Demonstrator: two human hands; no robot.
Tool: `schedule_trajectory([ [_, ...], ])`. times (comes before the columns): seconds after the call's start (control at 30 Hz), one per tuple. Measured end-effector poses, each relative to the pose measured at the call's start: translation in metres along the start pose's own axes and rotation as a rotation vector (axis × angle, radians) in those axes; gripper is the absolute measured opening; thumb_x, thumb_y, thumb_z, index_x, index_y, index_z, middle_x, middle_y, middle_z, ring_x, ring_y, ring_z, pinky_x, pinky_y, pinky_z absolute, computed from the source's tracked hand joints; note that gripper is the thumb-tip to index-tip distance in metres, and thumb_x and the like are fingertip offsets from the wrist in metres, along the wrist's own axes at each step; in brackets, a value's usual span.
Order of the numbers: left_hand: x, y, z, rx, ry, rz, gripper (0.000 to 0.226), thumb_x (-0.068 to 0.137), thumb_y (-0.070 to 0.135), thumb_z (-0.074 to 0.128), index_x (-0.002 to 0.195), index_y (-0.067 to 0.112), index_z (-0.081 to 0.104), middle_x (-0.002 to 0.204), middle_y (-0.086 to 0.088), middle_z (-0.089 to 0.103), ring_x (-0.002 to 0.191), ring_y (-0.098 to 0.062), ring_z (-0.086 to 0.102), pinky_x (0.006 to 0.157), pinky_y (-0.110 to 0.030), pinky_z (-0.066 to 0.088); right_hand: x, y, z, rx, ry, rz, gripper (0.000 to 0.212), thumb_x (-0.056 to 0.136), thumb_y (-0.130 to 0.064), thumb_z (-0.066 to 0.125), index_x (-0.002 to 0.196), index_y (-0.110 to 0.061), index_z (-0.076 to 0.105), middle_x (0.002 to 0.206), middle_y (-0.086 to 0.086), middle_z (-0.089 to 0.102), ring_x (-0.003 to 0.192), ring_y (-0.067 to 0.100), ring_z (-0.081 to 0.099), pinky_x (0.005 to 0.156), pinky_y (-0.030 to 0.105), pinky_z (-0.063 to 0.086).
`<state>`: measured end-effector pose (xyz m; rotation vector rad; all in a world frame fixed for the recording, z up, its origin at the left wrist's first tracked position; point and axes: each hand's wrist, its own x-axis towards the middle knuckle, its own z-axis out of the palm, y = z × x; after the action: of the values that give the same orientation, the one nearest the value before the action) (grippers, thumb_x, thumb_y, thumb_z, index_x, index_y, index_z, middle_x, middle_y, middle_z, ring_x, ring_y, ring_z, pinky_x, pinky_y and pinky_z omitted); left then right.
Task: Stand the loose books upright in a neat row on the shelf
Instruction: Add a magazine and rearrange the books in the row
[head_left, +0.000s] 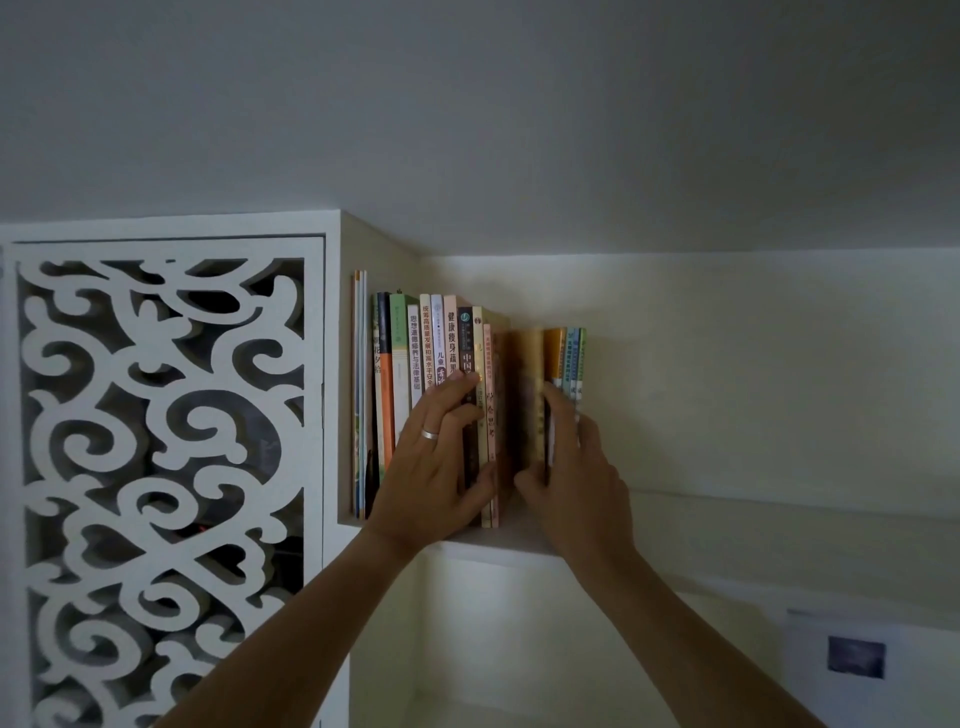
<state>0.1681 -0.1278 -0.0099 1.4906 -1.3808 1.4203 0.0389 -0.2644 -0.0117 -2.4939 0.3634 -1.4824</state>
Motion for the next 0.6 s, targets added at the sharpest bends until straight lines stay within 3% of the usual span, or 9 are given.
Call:
schedule_trajectory([
  [0.07,-0.0003,-0.0001,0.0001,-0.004,-0.003,-0.006,0.05,0.087,0.028,0.077,0.126,0.005,0.055,0.154,-0.017,0.046,0.15,-0.032,0.037,0.118,-0.057,0.036,0.0004,-0.0007,0.0013,-0.027,0.02,0.018,0.089,0.091,-0.034,0.065,0.16,-0.032,0.009,0.14,0.009,0.043,0.084,0.018,0.058,0.063,0.026,0.049],
  [0.13,-0.0007,0.0001,-0.0004,-0.015,0.0,-0.007,0.048,0.09,0.032,0.071,0.127,0.009,0.05,0.153,-0.017,0.046,0.149,-0.031,0.037,0.119,-0.055,0.035,0.0002,-0.0017,0.0025,-0.025,0.034,0.016,0.089,0.092,-0.031,0.062,0.159,-0.031,0.004,0.139,0.011,0.041,0.08,0.016,0.054,0.06,0.028,0.052],
  [0.23,-0.0005,0.0017,-0.0016,-0.022,0.006,-0.02,0.044,0.093,0.035,0.065,0.126,0.011,0.048,0.149,-0.018,0.048,0.148,-0.028,0.037,0.12,-0.051,0.036,-0.0013,-0.0023,0.0028,0.015,0.036,0.0,0.101,0.092,-0.025,0.063,0.159,-0.04,-0.01,0.147,0.013,0.035,0.087,0.024,0.065,0.063,0.031,0.054],
  [0.3,-0.0002,0.0021,-0.0021,-0.027,0.002,-0.024,0.043,0.093,0.035,0.064,0.125,0.01,0.049,0.148,-0.019,0.048,0.148,-0.029,0.037,0.121,-0.049,0.035,-0.0007,-0.0014,0.0023,-0.008,0.01,-0.024,0.095,0.094,-0.024,0.061,0.158,-0.047,-0.006,0.155,0.015,0.025,0.092,0.025,0.066,0.069,0.033,0.056],
  [0.4,0.0007,0.0032,-0.0037,-0.047,0.01,-0.023,0.04,0.094,0.033,0.062,0.125,0.01,0.049,0.149,-0.018,0.047,0.147,-0.027,0.038,0.121,-0.047,0.034,0.0003,0.0002,0.0028,-0.036,-0.007,-0.067,0.062,0.1,-0.046,0.048,0.156,-0.042,0.022,0.158,0.009,0.023,0.106,0.024,0.065,0.08,0.032,0.058],
  [0.5,-0.0016,0.0033,-0.0057,-0.075,0.031,-0.039,0.031,0.097,0.025,0.055,0.124,0.011,0.048,0.15,-0.014,0.044,0.147,-0.02,0.034,0.121,-0.046,0.035,0.0011,0.0012,0.0049,-0.01,-0.041,-0.068,0.081,0.087,-0.08,0.04,0.156,-0.042,0.021,0.16,0.004,0.022,0.125,0.024,0.056,0.09,0.039,0.059],
  [0.6,-0.0045,0.0006,-0.0046,-0.057,0.036,-0.085,0.036,0.095,0.025,0.055,0.128,0.012,0.046,0.149,-0.014,0.043,0.144,-0.019,0.035,0.117,-0.049,0.039,0.0018,0.0041,0.0066,0.039,-0.057,-0.102,0.088,0.086,-0.079,0.048,0.158,-0.048,0.007,0.163,0.001,0.016,0.133,0.028,0.051,0.095,0.045,0.057],
])
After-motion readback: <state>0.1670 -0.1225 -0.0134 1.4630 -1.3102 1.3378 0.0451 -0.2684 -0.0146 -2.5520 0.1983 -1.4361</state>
